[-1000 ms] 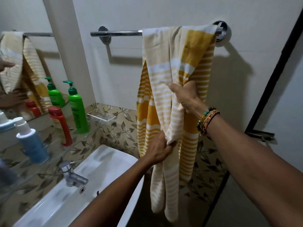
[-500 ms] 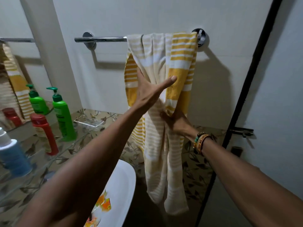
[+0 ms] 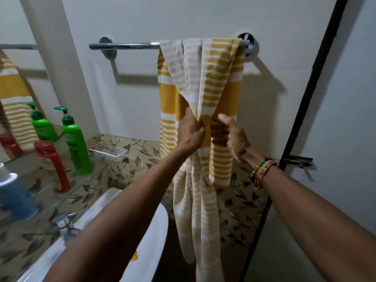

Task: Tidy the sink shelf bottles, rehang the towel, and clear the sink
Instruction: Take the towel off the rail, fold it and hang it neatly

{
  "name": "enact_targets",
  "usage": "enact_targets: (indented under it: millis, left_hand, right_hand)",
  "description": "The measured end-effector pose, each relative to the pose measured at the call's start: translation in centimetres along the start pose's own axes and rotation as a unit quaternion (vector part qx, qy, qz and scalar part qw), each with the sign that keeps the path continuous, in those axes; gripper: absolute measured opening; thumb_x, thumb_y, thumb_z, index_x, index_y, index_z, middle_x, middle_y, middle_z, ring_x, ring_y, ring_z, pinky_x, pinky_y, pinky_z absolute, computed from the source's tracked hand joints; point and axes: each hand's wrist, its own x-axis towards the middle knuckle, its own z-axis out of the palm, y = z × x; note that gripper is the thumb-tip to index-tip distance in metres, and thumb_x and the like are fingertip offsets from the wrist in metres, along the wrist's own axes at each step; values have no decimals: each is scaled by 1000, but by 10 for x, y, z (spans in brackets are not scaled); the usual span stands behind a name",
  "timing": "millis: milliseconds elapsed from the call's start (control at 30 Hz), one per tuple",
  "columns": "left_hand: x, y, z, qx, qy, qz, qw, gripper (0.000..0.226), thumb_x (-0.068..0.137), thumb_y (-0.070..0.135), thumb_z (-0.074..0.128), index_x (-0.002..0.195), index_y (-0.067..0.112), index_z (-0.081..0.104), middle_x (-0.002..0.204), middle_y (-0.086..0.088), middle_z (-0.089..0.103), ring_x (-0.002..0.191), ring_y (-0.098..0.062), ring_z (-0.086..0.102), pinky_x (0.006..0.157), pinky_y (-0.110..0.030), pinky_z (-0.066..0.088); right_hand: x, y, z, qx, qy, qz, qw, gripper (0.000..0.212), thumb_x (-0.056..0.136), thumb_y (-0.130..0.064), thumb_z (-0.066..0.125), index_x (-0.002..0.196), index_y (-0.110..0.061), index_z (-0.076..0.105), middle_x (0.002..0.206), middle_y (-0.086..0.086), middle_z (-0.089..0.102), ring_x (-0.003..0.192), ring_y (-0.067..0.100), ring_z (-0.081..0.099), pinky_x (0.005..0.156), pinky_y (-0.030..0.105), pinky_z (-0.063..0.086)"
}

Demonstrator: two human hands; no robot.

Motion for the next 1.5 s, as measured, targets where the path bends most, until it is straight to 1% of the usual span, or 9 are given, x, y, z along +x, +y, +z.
enact_targets:
  millis: [167,433,600,700,900,1067,1200,1367,1500]
  left_hand:
    - [-41,-21,23,-38,-15,11,999,52,93,9,55,142,9,38,129,-11,57,114,-26,56,89,-34,46]
    - [-87,-49,41,-64,-33,19,997,47,97,13,56,141,10,41,127,-5,58,108,-13,53,90,-33,47]
    - [-95,-59,35,-86,-112,11,990,40,98,43,50,132,23,47,120,1,62,105,-14,59,90,-46,52]
    - [-78,-54,21,-141,-74,-35,987,75,87,79,32,144,30,37,142,4,52,126,-10,52,104,-42,46]
    - [-4,-9,-14,-193,43,-76,977,123,61,97,42,148,11,30,152,-15,40,137,-24,42,111,-43,40]
    - [46,26,-31,-162,38,-57,984,113,55,80,75,140,17,35,136,2,54,122,-16,55,104,-38,48]
    - [60,38,-26,-96,29,-72,992,125,50,71,84,143,11,25,136,-3,52,121,-22,54,100,-37,49]
    - [44,23,-13,-51,21,-58,997,58,83,12,62,136,9,38,121,-10,58,114,-35,56,93,-40,49]
    - [20,7,-8,-73,26,-30,997,65,83,-1,54,145,9,34,135,-14,54,123,-33,51,106,-43,44]
  right_hand:
    - [18,-37,23,8,35,-68,997,63,74,-69,72,115,-21,72,108,-2,76,101,18,72,91,44,57]
    - [38,-67,58,-75,45,-74,993,79,58,-61,88,87,11,71,80,10,76,71,28,74,69,41,63]
    - [45,-41,58,-96,50,-36,993,42,66,-28,87,99,-6,71,91,-3,74,83,16,72,62,21,58]
    - [42,-33,55,-139,51,-23,989,12,71,-22,72,73,-14,63,70,-1,54,64,15,53,48,36,48]
    - [18,-11,48,-139,-22,-60,988,27,85,-17,69,66,-22,50,57,-17,54,53,-1,51,52,24,44]
    - [1,20,46,-146,-36,-83,985,28,91,-10,70,114,-20,58,110,-4,63,113,22,60,88,30,47]
    - [-2,30,47,-261,-31,-65,963,41,89,-22,67,129,-13,58,125,9,65,117,27,59,89,35,48]
    - [-11,16,26,-212,-219,1,952,43,67,-41,80,106,-51,65,104,-26,71,97,-6,66,74,14,55]
    - [2,-6,10,24,-95,7,995,45,77,-66,62,104,-32,76,106,2,76,97,19,72,81,39,55]
